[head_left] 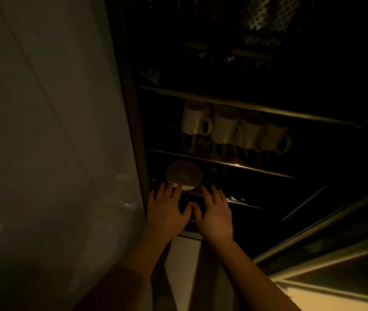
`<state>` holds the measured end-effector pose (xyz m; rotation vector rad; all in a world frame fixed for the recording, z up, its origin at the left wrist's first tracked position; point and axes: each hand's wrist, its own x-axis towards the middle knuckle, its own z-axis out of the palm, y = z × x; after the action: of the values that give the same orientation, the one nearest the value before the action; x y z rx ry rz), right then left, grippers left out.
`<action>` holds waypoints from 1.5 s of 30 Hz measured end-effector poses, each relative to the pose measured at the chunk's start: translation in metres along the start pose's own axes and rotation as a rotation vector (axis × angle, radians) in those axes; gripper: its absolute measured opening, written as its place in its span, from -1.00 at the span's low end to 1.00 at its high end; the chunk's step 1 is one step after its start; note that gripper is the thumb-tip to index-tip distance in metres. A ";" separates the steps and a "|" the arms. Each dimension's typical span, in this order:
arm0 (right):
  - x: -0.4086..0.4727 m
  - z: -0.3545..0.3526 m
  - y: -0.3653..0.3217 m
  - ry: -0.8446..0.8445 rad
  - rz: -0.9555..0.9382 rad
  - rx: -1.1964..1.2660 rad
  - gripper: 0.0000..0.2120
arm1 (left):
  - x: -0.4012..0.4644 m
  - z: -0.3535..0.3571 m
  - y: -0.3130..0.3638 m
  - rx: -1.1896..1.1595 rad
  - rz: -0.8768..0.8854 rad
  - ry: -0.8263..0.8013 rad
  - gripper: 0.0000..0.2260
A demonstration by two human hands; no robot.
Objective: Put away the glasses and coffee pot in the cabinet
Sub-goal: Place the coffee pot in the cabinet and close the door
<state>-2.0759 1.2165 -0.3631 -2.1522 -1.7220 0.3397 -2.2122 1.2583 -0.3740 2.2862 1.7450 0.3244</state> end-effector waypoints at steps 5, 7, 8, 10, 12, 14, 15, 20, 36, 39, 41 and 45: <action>-0.039 -0.079 -0.038 -0.044 0.088 0.075 -0.45 | -0.043 -0.078 0.026 -0.045 -0.041 0.002 -0.37; -0.053 -0.113 -0.053 -0.043 0.112 0.082 -0.45 | -0.062 -0.116 0.038 -0.079 -0.074 -0.011 -0.36; -0.059 -0.130 -0.060 -0.040 0.121 0.078 -0.45 | -0.069 -0.135 0.044 -0.089 -0.085 -0.017 -0.36; -0.070 -0.164 -0.074 -0.043 0.142 0.067 -0.45 | -0.078 -0.172 0.057 -0.097 -0.092 -0.018 -0.36; -0.079 -0.194 -0.086 -0.043 0.161 0.059 -0.44 | -0.085 -0.207 0.070 -0.109 -0.068 0.009 -0.34; -0.086 -0.227 -0.097 -0.026 0.167 0.067 -0.44 | -0.089 -0.237 0.086 -0.144 -0.039 0.046 -0.34; -0.088 -0.242 -0.102 -0.006 0.167 0.076 -0.44 | -0.090 -0.251 0.096 -0.168 -0.025 0.063 -0.33; -0.097 -0.316 -0.109 0.150 0.200 0.075 -0.43 | -0.086 -0.303 0.153 -0.247 0.100 0.124 -0.38; -0.145 -0.542 -0.013 0.592 0.463 -0.095 -0.43 | -0.084 -0.376 0.373 -0.358 0.650 0.037 -0.42; -0.156 -0.558 0.023 0.598 0.544 -0.081 -0.44 | -0.090 -0.373 0.407 -0.334 0.725 -0.016 -0.32; -0.163 -0.563 0.048 0.601 0.588 -0.071 -0.45 | -0.092 -0.369 0.429 -0.307 0.744 -0.065 -0.24; -0.166 -0.563 0.099 0.588 0.669 -0.004 -0.45 | -0.093 -0.360 0.476 -0.292 0.785 -0.118 -0.15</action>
<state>-1.7983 0.9631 0.0987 -2.4456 -0.6712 -0.1353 -1.9190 1.0695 0.1185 2.5827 0.6212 0.5216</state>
